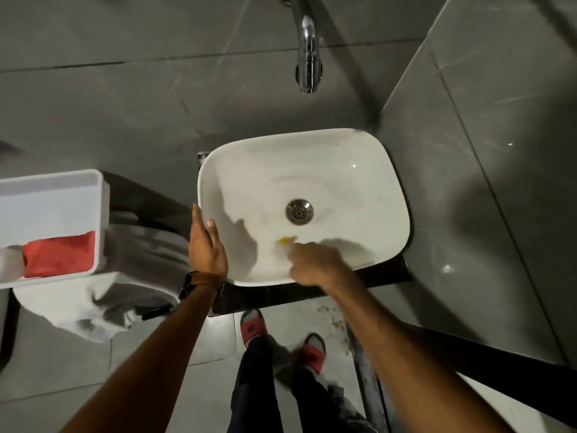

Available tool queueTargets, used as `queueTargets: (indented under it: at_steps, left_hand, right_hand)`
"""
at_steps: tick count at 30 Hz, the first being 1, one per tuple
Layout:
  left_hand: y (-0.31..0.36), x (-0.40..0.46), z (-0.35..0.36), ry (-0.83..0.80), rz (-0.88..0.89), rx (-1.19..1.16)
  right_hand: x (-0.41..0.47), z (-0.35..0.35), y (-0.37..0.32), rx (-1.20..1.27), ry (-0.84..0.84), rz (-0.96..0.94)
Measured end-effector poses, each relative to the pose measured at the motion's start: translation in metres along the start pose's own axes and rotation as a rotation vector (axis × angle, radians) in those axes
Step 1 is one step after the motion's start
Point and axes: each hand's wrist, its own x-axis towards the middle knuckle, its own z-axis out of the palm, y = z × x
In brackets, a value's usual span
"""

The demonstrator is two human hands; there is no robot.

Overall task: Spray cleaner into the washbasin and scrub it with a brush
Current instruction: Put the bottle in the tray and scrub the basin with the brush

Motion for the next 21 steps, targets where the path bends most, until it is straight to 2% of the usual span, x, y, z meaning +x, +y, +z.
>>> queueTargets:
  at_steps: [2, 4, 6, 7, 11, 12, 13, 15, 17, 19, 21]
  left_hand:
    - [-0.001, 0.001, 0.000, -0.009, 0.010, 0.012]
    - [-0.003, 0.001, 0.001, 0.003, 0.028, 0.005]
    - [-0.005, 0.001, 0.003, 0.013, 0.011, -0.009]
    - [-0.006, 0.001, 0.004, 0.013, -0.002, -0.013]
    - [-0.006, 0.001, 0.005, 0.005, -0.017, -0.047]
    - [-0.005, 0.001, 0.005, 0.005, -0.018, -0.052]
    - [-0.005, 0.001, 0.004, 0.007, -0.018, -0.052]
    - [-0.007, 0.002, 0.003, 0.009, -0.018, -0.040]
    - [-0.007, 0.001, 0.003, 0.002, -0.020, -0.035]
    - [-0.006, 0.001, 0.004, 0.004, -0.013, -0.031]
    - [-0.006, 0.000, 0.004, 0.005, -0.013, -0.019]
  right_hand:
    - [0.016, 0.002, -0.045, 0.078, 0.034, -0.211]
    - [0.036, -0.004, -0.061, -0.021, 0.246, -0.251]
    - [0.052, -0.021, -0.042, -0.163, 0.443, -0.157]
    - [0.055, -0.032, -0.019, -0.222, 0.548, -0.046]
    - [0.037, -0.058, 0.082, -0.233, 0.643, 0.347]
    - [0.025, -0.055, 0.097, -0.248, 0.645, 0.414]
    - [0.015, -0.049, 0.103, -0.233, 0.578, 0.449]
    - [-0.005, -0.031, 0.084, -0.144, 0.305, 0.385]
    - [-0.015, -0.012, 0.042, -0.042, 0.168, 0.262]
    - [-0.004, -0.007, -0.008, 0.007, 0.154, 0.055]
    - [0.024, -0.015, -0.045, -0.017, 0.234, -0.133]
